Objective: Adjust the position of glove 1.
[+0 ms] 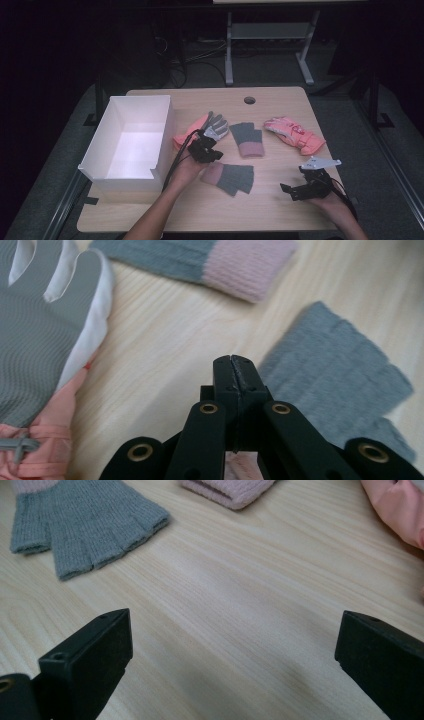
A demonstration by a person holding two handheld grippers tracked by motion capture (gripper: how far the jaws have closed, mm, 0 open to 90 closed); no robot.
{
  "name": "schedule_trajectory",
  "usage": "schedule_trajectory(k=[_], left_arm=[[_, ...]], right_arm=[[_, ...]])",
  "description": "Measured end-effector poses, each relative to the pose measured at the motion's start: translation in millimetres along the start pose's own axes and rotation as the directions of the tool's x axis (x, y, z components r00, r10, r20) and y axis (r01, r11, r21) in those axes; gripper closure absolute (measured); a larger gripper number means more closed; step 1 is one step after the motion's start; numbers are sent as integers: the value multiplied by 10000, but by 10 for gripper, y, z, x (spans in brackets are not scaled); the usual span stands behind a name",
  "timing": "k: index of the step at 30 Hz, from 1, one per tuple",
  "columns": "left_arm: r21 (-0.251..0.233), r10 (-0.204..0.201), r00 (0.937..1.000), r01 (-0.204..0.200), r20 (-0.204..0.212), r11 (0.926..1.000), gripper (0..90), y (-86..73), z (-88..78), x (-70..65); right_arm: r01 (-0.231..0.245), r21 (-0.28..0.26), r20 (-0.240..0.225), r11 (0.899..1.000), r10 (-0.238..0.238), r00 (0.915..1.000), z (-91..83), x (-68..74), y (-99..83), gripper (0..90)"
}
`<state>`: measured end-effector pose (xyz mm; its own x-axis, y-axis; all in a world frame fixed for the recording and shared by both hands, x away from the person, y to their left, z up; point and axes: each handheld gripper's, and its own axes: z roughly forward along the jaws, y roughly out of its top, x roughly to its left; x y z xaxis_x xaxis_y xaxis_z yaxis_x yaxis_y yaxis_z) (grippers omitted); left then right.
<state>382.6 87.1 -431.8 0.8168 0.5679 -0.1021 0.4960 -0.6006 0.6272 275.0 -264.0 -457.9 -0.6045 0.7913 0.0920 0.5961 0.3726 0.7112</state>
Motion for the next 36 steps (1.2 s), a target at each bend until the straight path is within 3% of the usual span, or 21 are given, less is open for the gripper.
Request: schedule_trajectory(k=[13, 23, 26, 28, 36], left_arm=[[601, -130, 9997, 141, -190, 9981, 899, -65, 128, 148], [1196, -74, 10000, 79, -53, 9928, 899, -173, -4, 51], [1291, -189, 9998, 177, 86, 9915, 899, -230, -52, -1], [1286, -8, 9998, -16, 187, 9917, 899, -291, -85, -60], [1455, 119, 9991, -177, 412, 9892, 899, -387, -140, -240]], right_arm=[[1, -29, 47, 10000, -1, 10000, -12, -21, -15, 16], [-59, -65, 76, 10000, 59, 10000, -26, -32, -22, 15], [-86, -13, 48, 10000, 86, 10000, -29, -23, -19, 15], [-36, -61, 66, 10000, 36, 10000, -35, -23, -19, 15], [-73, -91, 66, 9999, 73, 10000, -37, -19, -13, 15]])
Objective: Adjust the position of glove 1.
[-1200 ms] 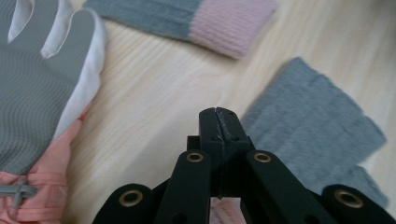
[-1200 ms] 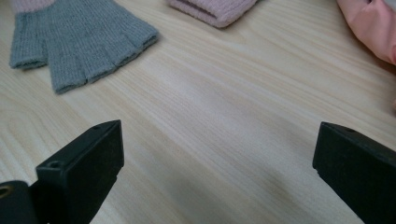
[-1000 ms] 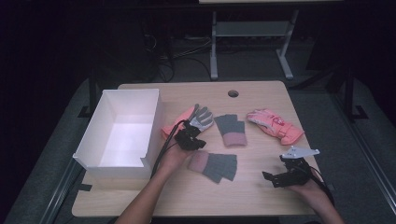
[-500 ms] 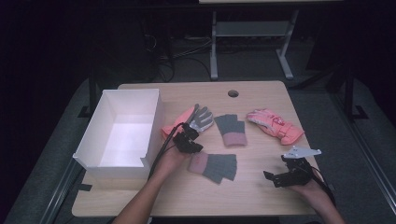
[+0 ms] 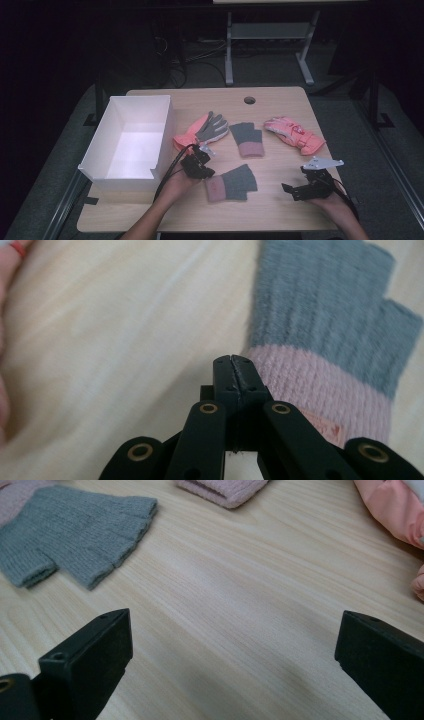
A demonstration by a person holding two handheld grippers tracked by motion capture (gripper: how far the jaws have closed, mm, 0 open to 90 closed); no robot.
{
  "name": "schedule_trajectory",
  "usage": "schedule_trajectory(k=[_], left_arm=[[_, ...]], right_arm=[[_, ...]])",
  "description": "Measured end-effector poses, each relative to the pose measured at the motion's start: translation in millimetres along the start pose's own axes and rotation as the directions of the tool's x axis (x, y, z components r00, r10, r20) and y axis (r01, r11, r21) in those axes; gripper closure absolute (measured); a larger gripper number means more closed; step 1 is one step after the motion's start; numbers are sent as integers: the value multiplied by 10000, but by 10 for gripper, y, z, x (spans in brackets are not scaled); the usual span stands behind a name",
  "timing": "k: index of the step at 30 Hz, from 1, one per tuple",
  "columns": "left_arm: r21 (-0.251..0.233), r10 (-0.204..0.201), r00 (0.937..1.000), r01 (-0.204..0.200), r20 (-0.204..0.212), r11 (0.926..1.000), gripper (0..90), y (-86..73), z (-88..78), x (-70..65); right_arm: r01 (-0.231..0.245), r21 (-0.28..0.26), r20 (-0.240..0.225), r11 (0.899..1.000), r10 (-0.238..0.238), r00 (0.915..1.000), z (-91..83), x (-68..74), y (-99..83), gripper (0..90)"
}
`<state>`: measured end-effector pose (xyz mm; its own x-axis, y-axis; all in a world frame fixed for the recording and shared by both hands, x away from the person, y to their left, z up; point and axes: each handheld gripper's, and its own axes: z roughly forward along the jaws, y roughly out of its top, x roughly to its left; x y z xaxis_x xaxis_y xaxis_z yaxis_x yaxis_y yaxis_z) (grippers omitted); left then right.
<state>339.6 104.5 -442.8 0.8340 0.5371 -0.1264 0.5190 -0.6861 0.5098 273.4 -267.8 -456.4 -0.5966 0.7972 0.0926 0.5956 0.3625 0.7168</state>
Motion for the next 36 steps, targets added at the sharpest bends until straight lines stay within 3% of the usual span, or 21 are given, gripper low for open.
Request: schedule_trajectory(k=[10, 16, 21, 27, 28, 36], left_arm=[[74, -190, 9985, 186, 521, 9998, 899, -272, -125, -145], [21, -281, 9976, 280, 636, 9996, 899, -356, -168, -183], [145, -81, 9954, 68, 953, 9999, 899, -346, -163, -241], [244, 170, 9863, -213, 1638, 9995, 899, -291, -98, -389], [323, 391, 9828, -457, 1806, 9984, 899, -267, -66, -444], [265, 901, 9689, -988, 2306, 9948, 899, -151, 57, -636]], right_arm=[[46, -24, -66, 10000, -46, 10000, 3, 22, 6, 16], [47, -10, -55, 10000, -47, 10000, 2, 20, 5, 15], [75, 24, -58, 10000, -75, 10000, 6, 23, 11, 15], [83, -3, -99, 10000, -83, 9999, 2, 20, 7, 15], [73, -25, -97, 10000, -73, 9999, 1, 21, 7, 15], [69, 1, -95, 10000, -69, 9999, 3, 21, 12, 15]])
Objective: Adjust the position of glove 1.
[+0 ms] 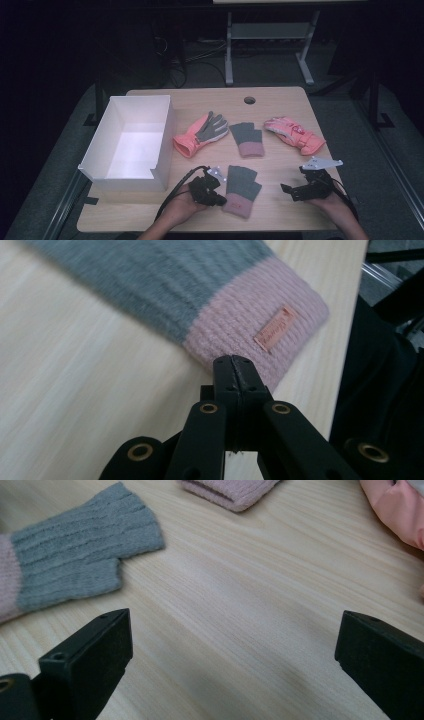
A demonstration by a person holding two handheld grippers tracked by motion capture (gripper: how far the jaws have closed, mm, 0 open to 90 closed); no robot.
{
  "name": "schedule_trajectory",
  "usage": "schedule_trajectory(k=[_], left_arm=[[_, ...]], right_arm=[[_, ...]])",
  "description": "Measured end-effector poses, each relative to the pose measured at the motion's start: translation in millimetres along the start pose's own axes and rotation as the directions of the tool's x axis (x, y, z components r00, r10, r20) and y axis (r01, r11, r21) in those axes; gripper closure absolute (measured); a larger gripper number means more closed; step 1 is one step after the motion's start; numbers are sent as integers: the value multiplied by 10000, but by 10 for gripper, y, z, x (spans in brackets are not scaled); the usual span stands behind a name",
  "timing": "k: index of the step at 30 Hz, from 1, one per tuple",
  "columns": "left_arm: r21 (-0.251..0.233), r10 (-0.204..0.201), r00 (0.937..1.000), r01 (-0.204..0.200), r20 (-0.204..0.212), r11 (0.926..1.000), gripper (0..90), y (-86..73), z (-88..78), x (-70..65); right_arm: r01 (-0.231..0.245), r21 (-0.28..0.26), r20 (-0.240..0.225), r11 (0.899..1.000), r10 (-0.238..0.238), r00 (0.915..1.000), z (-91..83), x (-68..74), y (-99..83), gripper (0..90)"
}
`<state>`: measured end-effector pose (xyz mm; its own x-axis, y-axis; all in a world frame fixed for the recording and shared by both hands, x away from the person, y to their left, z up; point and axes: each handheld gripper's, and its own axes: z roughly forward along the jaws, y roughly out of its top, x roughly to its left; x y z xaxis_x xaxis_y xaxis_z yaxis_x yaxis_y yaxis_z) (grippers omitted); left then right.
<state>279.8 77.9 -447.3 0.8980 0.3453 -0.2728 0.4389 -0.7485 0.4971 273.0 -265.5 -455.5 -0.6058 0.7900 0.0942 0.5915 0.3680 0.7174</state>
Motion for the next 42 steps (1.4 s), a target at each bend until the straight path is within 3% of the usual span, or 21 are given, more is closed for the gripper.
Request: schedule_trajectory(k=[7, 23, 27, 34, 35, 38, 40, 42], left_arm=[[24, 596, 9976, -597, 365, 9982, 899, 197, 184, -110], [-394, 1056, 9919, -1030, 711, 9939, 899, 577, 517, -177], [-464, 1167, 9912, -1139, 630, 9924, 899, 646, 567, -189], [-907, 1156, 9930, -1132, 226, 9894, 884, 536, 406, -133], [-993, 1138, 9934, -1121, 117, 9887, 823, 507, 364, -115], [-1309, 967, 9953, -969, -76, 9866, 758, 408, 242, -52], [-1546, 843, 9961, -870, -245, 9841, 655, 339, 157, -14], [-1823, 741, 9963, -808, -430, 9799, 624, 258, 72, 25]], right_arm=[[-82, -45, 77, 10000, 82, 9999, -13, -17, -1, 15], [-191, -44, 81, 9998, 191, 9998, -17, -27, -6, 15], [-185, -21, 84, 9998, 185, 9998, -24, -31, -6, 15], [-114, -17, 90, 9999, 114, 9999, -21, -36, 0, 15], [-62, -1, 133, 10000, 62, 9999, -33, -28, 12, 15], [-136, -62, 122, 9999, 137, 9998, -44, -22, 20, 15], [-220, -9, 18, 9998, 220, 9998, -44, -16, 32, 15], [-240, 46, 25, 9997, 240, 9997, -37, -15, 39, 16]])
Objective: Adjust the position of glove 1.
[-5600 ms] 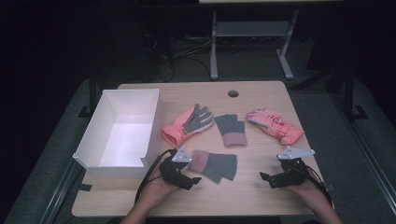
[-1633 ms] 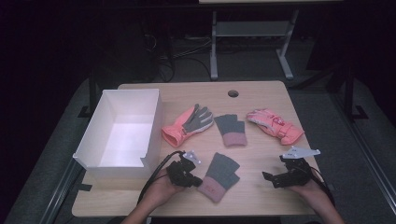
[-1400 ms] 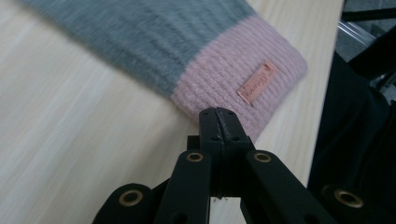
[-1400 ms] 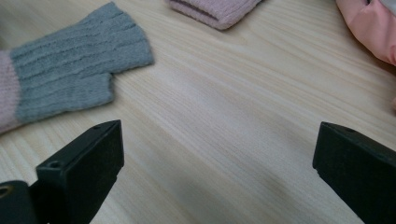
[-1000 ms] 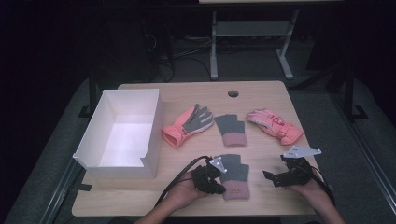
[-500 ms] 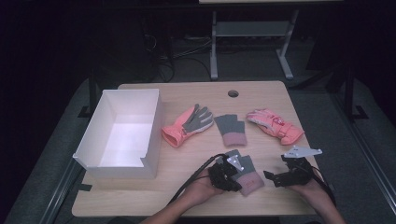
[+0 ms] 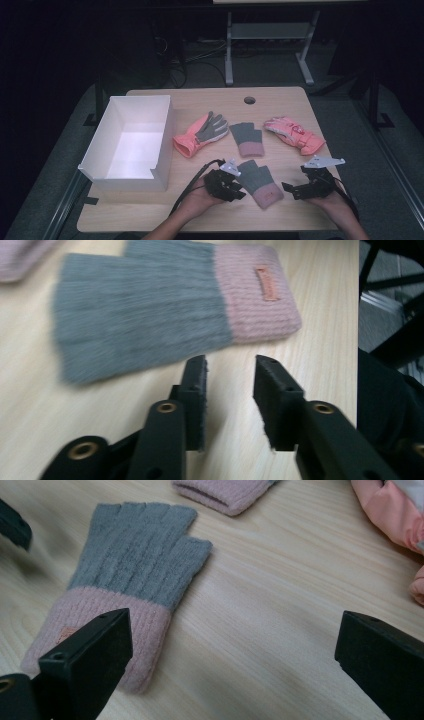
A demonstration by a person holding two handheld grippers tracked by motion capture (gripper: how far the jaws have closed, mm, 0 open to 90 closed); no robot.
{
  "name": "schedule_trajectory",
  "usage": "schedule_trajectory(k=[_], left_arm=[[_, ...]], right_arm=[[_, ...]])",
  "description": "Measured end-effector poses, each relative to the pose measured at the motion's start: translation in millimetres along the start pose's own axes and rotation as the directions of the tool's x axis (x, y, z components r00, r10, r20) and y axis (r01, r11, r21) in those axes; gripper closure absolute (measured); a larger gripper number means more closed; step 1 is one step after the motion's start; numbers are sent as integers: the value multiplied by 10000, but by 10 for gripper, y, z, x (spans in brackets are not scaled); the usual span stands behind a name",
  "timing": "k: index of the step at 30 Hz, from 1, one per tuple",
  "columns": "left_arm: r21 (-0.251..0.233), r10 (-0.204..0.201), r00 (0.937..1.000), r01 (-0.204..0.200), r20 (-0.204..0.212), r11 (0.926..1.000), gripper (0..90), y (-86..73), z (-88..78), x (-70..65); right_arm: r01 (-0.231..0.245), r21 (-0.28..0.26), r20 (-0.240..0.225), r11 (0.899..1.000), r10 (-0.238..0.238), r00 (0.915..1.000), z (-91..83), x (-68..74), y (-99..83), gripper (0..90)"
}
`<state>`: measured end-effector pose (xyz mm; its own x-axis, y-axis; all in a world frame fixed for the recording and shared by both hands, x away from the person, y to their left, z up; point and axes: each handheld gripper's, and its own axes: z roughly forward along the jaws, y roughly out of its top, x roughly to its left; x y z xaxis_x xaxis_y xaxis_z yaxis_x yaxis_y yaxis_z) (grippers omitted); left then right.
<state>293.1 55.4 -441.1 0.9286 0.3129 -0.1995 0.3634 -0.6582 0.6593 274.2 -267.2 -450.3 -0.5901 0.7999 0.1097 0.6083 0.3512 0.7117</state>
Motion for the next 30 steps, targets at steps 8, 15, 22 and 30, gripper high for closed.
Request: schedule_trajectory(k=[8, 15, 22, 30], left_arm=[[-122, -370, 9917, 358, -1233, 9993, 358, -294, -335, 141], [-284, -681, 9801, 639, -1864, 9975, 178, -436, -492, 199], [-407, -1041, 9736, 978, -2034, 9944, 129, -581, -547, 185], [-452, -1098, 9701, 1023, -2164, 9937, 135, -610, -555, 260]], right_arm=[[-219, 106, -223, 9997, 221, 9995, 31, 48, 58, 144], [-492, 135, -443, 9987, 497, 9978, 69, 71, 159, 235], [-229, 226, -715, 9995, 245, 9971, 186, 115, 423, 543], [210, 248, -1096, 9995, -181, 9938, 448, 131, 807, 899]])
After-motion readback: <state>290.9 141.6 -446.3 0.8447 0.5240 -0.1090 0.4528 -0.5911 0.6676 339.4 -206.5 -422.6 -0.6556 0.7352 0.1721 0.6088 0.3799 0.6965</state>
